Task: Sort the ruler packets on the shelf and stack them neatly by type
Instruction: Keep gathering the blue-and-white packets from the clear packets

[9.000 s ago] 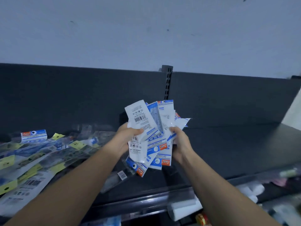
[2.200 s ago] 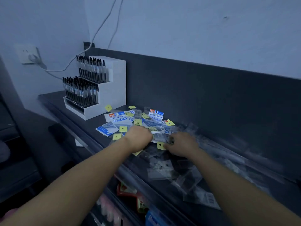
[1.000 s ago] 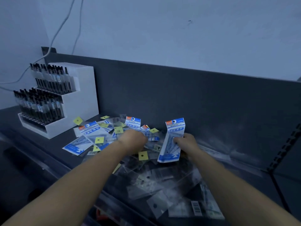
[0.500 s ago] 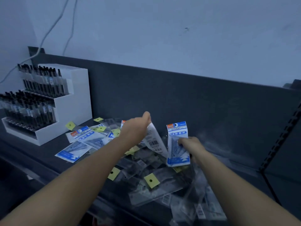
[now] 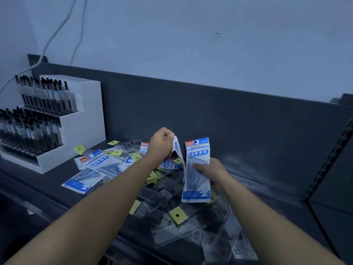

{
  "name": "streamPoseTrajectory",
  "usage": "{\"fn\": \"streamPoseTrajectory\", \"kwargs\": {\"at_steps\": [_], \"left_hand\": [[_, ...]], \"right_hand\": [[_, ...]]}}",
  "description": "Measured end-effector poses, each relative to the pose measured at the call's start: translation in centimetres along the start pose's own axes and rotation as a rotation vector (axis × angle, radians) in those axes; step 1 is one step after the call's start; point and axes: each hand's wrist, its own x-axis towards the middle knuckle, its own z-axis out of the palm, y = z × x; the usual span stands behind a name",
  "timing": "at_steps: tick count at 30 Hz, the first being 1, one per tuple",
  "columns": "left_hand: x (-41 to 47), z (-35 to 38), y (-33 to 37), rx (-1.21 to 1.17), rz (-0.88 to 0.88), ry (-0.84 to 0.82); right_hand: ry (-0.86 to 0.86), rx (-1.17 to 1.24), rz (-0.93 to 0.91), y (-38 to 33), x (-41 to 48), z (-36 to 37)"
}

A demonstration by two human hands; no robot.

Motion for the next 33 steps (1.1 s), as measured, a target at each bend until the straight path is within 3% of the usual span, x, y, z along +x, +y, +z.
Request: {"fn": "streamPoseTrajectory", "kwargs": {"at_steps": [3,5,9,13,15,17,19,22,24,29,33], "left_hand": [[-0.5,0.0,0.3,-0.198,-0.105,-0.086],[-0.8,0.2,0.5,-0.25,-0.159,-0.223],[-0.7,0.6,-0.1,-0.178,-0.142,-0.471],[-0.6,0.4,-0.8,-0.011,-0.139,-0.653],[-0.2,-0.1,-1.4,0.086,-0.178,-0.617],[0.5,-0.4,-2.2,0.224,-0.188,-0.475],[1.2,-0.7,-3.3,0.562,-0.076,-0.383],[1.0,-0.9,-4.7,1.068,0.055,-0.511],[0.8,-0.9,-5.0,1.131,0.059,-0.561],[0.7,-0.3,-4.9,1.343,0.229,-0.472],[0.6,-0.3,-5.5,1.283,0.283,-0.435]], "right_hand": [[0.093,0.106,0.029,0.2,0.7,0.5],[0.041,0.234,0.064,0.2,0.8,0.6],[-0.218,0.427,0.07,-0.3,0.3,-0.3],[-0.157,0.451,0.125,-0.1,0.9,-0.2],[-0.08,0.423,0.142,0.1,1.5,-0.4],[-0.036,0.374,0.154,0.1,1.6,-0.7],[-0.009,0.351,0.158,0.1,1.7,-0.6],[0.058,0.319,0.155,0.5,2.2,-0.3],[0.096,0.272,0.158,0.7,2.3,-0.3],[0.141,0.248,0.188,0.7,2.2,-0.6],[0.147,0.244,0.2,0.7,2.0,-0.8]]}}
